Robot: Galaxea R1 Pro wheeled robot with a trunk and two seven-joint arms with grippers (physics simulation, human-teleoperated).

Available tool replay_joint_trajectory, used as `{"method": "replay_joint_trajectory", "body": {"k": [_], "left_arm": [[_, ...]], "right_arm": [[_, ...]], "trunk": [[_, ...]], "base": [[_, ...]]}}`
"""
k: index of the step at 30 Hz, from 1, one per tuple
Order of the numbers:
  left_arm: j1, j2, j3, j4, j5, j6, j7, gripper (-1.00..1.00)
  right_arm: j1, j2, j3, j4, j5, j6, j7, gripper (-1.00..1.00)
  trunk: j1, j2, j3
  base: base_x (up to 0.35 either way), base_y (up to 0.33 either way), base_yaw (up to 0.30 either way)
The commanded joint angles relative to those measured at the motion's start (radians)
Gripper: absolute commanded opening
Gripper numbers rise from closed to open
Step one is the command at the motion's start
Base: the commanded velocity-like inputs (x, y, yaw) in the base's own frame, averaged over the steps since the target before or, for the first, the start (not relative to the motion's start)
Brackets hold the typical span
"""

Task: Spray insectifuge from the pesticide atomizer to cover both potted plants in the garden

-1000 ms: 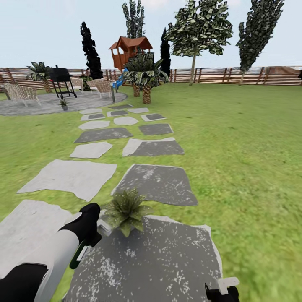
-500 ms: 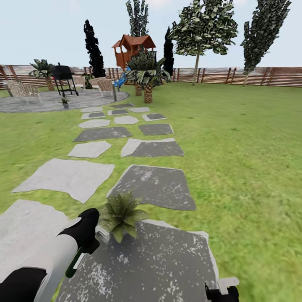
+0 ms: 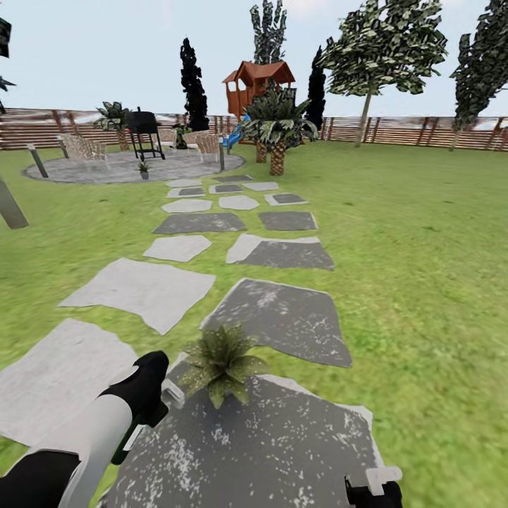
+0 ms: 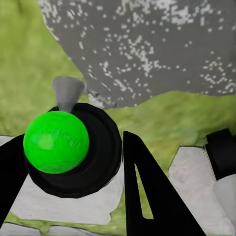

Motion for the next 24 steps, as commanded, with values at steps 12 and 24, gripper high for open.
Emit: {"method": "replay_joint_trajectory", "body": {"k": [12,24], "left_arm": [[0.024,-0.022,-0.005,-0.002,0.004,-0.001,0.051,-1.00],[0.033,-0.022,-0.002,-0.006,0.004,-0.002,0.053,-1.00]], "right_arm": [[-0.001,-0.001,-0.008,0.001,0.011,-0.003,-0.004,1.00],[-0.001,0.001,-0.008,0.001,0.011,-0.003,-0.003,1.00]], "trunk": [[0.000,0.000,-0.001],[0.000,0.000,-0.001]], "base": [[0.029,-0.154,0.011],[0.000,-0.071,0.115]]}}
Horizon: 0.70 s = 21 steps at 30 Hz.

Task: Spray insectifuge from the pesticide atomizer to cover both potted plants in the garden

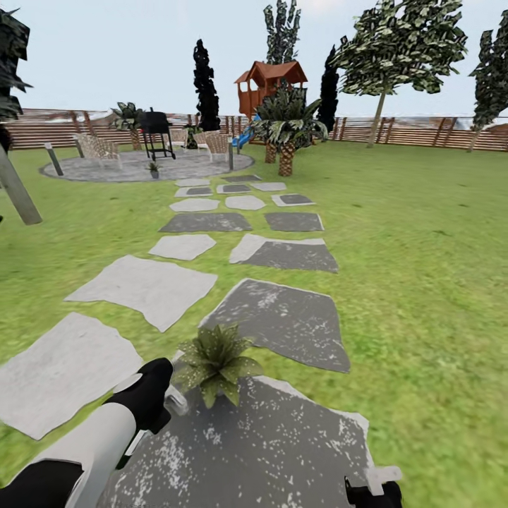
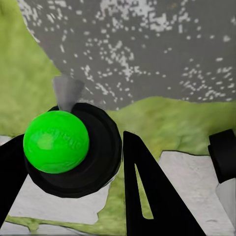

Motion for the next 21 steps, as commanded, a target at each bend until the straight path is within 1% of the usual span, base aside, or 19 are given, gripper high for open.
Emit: {"method": "replay_joint_trajectory", "body": {"k": [1,5,6,8,11,14,16,17,19,21], "left_arm": [[0.000,0.001,-0.006,-0.001,-0.008,0.002,-0.010,-1.00],[0.001,0.001,-0.003,-0.009,-0.008,0.002,-0.009,-1.00],[0.000,0.001,-0.001,-0.017,-0.008,0.002,-0.001,-1.00],[0.000,0.000,0.008,-0.038,-0.007,0.002,0.044,-1.00],[0.000,-0.014,0.021,-0.044,-0.007,0.002,0.065,-1.00],[0.001,-0.024,0.024,-0.036,-0.005,0.002,0.068,-1.00],[0.001,-0.040,0.025,-0.033,-0.004,0.002,0.068,-1.00],[0.001,-0.043,0.025,-0.033,-0.004,0.002,0.068,-1.00],[0.001,-0.046,0.025,-0.033,-0.006,0.002,0.068,-1.00],[0.001,-0.046,0.024,-0.034,-0.009,0.004,0.068,-1.00]], "right_arm": [[-0.001,0.000,-0.008,0.001,0.011,-0.003,-0.003,1.00],[-0.001,0.000,-0.008,0.001,0.011,-0.003,-0.003,1.00],[-0.001,0.000,-0.008,0.001,0.011,-0.003,-0.003,1.00],[-0.001,0.000,-0.008,0.001,0.011,-0.003,-0.003,1.00],[-0.001,0.000,-0.008,0.001,0.011,-0.003,-0.003,1.00],[-0.001,0.000,-0.008,0.000,0.011,-0.003,-0.003,1.00],[-0.001,0.000,-0.008,0.000,0.011,-0.003,-0.003,1.00],[-0.001,-0.001,-0.008,0.000,0.011,-0.003,-0.003,1.00],[-0.001,0.000,-0.008,0.000,0.011,-0.003,-0.003,1.00],[-0.001,-0.001,-0.008,0.000,0.011,-0.003,-0.003,1.00]], "trunk": [[0.000,0.000,-0.001],[0.000,0.000,-0.001],[0.000,0.000,-0.001],[0.000,0.000,-0.001],[0.000,0.000,-0.001],[0.000,0.000,-0.001],[0.000,0.000,-0.001],[0.000,0.000,-0.001],[0.000,0.000,-0.001],[0.000,0.000,-0.001]], "base": [[0.000,0.000,0.275],[0.000,0.000,0.204],[0.000,0.000,0.048],[0.000,0.000,0.015],[0.000,0.000,0.003],[0.000,0.000,0.000],[0.000,0.000,0.000],[0.000,0.000,0.000],[0.000,-0.065,0.000],[0.000,-0.205,0.000]]}}
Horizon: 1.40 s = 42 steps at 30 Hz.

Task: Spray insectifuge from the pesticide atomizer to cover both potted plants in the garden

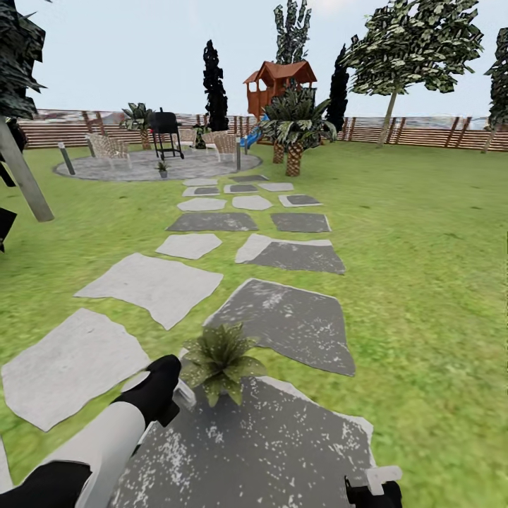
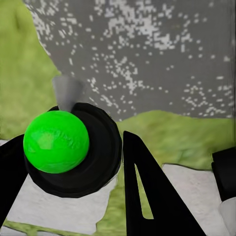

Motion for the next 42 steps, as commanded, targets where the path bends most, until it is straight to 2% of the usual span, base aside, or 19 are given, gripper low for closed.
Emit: {"method": "replay_joint_trajectory", "body": {"k": [1,5,12,24,29,35,37,40,42], "left_arm": [[0.000,0.002,-0.003,-0.001,-0.010,0.003,-0.010,-1.00],[0.005,0.008,-0.003,-0.001,-0.009,0.004,-0.010,-1.00],[0.007,0.004,-0.003,-0.013,-0.009,0.002,-0.009,-1.00],[0.007,-0.005,-0.003,-0.016,-0.008,0.002,-0.008,-1.00],[0.007,-0.005,-0.002,-0.017,-0.008,0.002,-0.009,-1.00],[0.007,-0.006,-0.001,-0.019,-0.008,0.002,-0.009,-1.00],[0.005,-0.017,-0.006,-0.035,-0.007,0.002,-0.016,-1.00],[-0.003,-0.019,-0.007,-0.046,-0.006,0.004,-0.024,-1.00],[-0.010,-0.024,-0.010,-0.047,-0.011,-0.001,-0.099,-1.00]], "right_arm": [[-0.001,0.000,-0.008,0.001,0.011,-0.003,-0.002,1.00],[-0.001,0.000,-0.009,0.001,0.011,-0.003,-0.003,1.00],[-0.001,-0.001,-0.008,0.001,0.012,-0.003,-0.003,1.00],[-0.001,-0.001,-0.008,0.001,0.011,-0.003,-0.003,1.00],[-0.001,-0.001,-0.008,0.002,0.012,-0.003,-0.003,1.00],[-0.001,-0.001,-0.008,0.001,0.012,-0.003,-0.003,1.00],[-0.001,-0.001,-0.008,0.001,0.012,-0.003,-0.003,1.00],[-0.001,-0.001,-0.008,0.001,0.012,-0.003,-0.003,1.00],[-0.001,-0.001,-0.008,0.001,0.012,-0.003,-0.003,1.00]], "trunk": [[0.000,0.000,-0.001],[0.000,0.000,-0.001],[0.000,0.000,-0.001],[0.000,0.000,-0.001],[0.000,0.000,-0.001],[0.000,0.000,-0.001],[0.000,0.000,-0.001],[0.000,0.000,-0.001],[0.000,0.000,-0.001]], "base": [[0.000,-0.243,0.000],[0.000,-0.263,0.000],[0.071,-0.262,0.079],[-0.026,-0.081,0.058],[-0.045,-0.250,0.241],[0.210,-0.205,0.274],[-0.015,-0.260,0.055],[-0.118,-0.269,0.010],[-0.162,-0.215,0.002]]}}
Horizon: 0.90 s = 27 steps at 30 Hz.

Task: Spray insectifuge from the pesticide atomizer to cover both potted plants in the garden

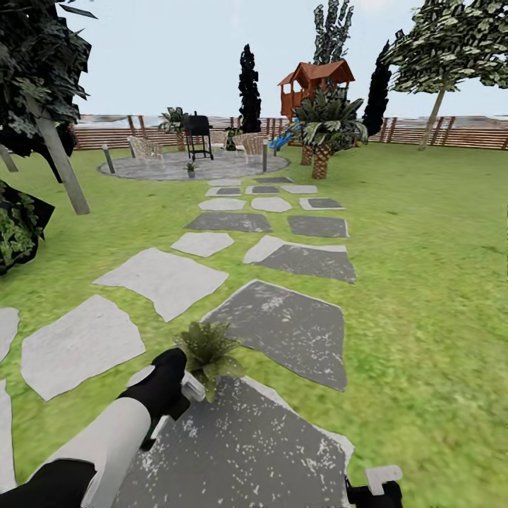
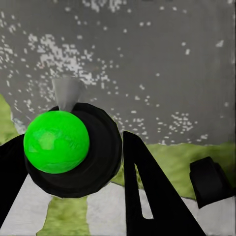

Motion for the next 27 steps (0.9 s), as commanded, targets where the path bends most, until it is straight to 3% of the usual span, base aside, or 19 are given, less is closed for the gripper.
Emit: {"method": "replay_joint_trajectory", "body": {"k": [1,6,9,11,14,18,27], "left_arm": [[-0.002,-0.001,-0.004,-0.001,-0.019,-0.001,-0.036,-1.00],[-0.014,-0.001,-0.007,-0.002,-0.027,-0.002,-0.064,-1.00],[-0.099,-0.013,-0.007,0.012,-0.024,0.001,-0.069,-1.00],[-0.119,-0.027,-0.008,0.015,-0.028,0.002,-0.070,-1.00],[-0.124,-0.031,-0.009,0.015,-0.031,0.002,-0.070,-1.00],[-0.123,-0.031,-0.043,0.016,-0.031,0.003,-0.071,-1.00],[-0.127,-0.031,-0.052,0.015,-0.031,0.004,-0.073,-1.00]], "right_arm": [[-0.001,0.000,-0.008,0.001,0.011,-0.003,-0.003,1.00],[-0.001,0.000,-0.008,0.001,0.011,-0.003,-0.003,1.00],[-0.001,0.000,-0.008,0.001,0.011,-0.003,-0.003,1.00],[-0.001,0.000,-0.008,0.001,0.011,-0.003,-0.003,1.00],[-0.001,0.000,-0.008,0.001,0.011,-0.003,-0.003,1.00],[-0.001,0.000,-0.008,0.001,0.011,-0.003,-0.003,1.00],[-0.001,0.000,-0.008,0.001,0.011,-0.003,-0.003,1.00]], "trunk": [[0.000,0.000,-0.001],[0.000,0.000,-0.001],[0.000,0.000,-0.001],[0.000,0.000,-0.001],[0.000,0.000,-0.001],[0.000,0.000,-0.001],[0.000,0.000,-0.001]], "base": [[-0.122,-0.094,0.000],[-0.035,-0.020,0.000],[-0.001,-0.001,0.000],[0.000,0.000,0.057],[0.000,0.000,0.218],[0.018,0.000,0.242],[0.288,0.070,0.023]]}}
